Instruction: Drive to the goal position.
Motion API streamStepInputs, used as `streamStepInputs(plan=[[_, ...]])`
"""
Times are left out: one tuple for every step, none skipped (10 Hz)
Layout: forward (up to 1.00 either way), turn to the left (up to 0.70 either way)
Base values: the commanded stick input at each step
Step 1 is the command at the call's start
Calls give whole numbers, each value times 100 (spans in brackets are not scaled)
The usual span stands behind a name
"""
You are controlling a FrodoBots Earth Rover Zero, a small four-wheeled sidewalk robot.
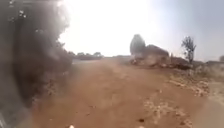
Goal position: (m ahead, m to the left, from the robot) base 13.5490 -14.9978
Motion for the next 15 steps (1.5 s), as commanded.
streamStepInputs(plan=[[70,0],[70,0],[70,0],[70,0],[70,0],[70,0],[70,0],[70,0],[70,0],[70,0],[70,0],[70,0],[70,0],[70,0],[70,2]])
